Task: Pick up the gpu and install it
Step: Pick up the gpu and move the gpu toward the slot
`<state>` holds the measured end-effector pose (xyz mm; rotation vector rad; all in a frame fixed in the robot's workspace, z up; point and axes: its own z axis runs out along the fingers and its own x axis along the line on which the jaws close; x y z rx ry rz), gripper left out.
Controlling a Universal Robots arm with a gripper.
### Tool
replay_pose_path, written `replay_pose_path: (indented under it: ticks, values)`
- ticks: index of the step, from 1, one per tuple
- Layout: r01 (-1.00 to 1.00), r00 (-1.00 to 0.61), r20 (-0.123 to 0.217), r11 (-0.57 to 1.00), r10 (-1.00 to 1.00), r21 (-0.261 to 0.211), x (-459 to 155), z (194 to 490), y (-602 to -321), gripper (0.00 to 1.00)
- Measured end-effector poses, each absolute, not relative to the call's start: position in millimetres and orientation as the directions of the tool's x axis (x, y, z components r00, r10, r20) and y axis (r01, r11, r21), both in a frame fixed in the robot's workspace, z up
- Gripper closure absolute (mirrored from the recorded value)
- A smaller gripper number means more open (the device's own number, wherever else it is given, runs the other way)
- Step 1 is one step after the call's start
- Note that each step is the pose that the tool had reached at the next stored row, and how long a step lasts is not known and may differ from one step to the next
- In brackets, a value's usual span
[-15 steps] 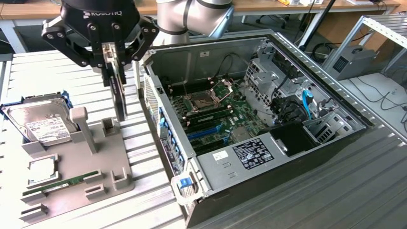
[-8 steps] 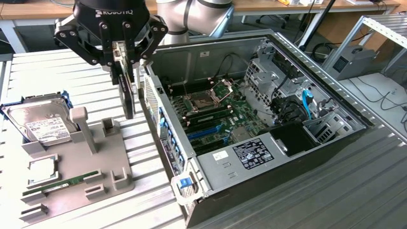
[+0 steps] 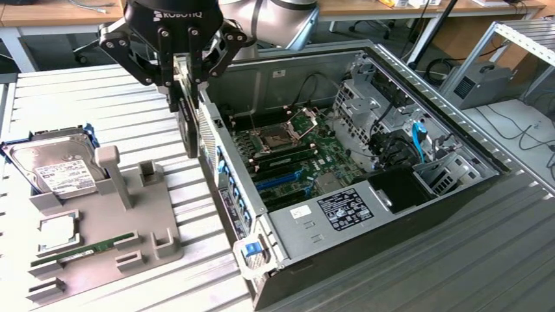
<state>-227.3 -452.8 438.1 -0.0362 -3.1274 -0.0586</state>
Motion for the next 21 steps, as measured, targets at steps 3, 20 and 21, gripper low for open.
replay_pose_path:
  ticks: [3,20,21]
  values:
    - [0.023,-1.000,0.014,0.999,0.023,0.037,-224,438,-453,0.73]
    - [0.023,-1.000,0.014,0.999,0.023,0.037,-211,439,-453,0.73]
    - [0.023,-1.000,0.014,0.999,0.023,0.037,-210,439,-453,0.73]
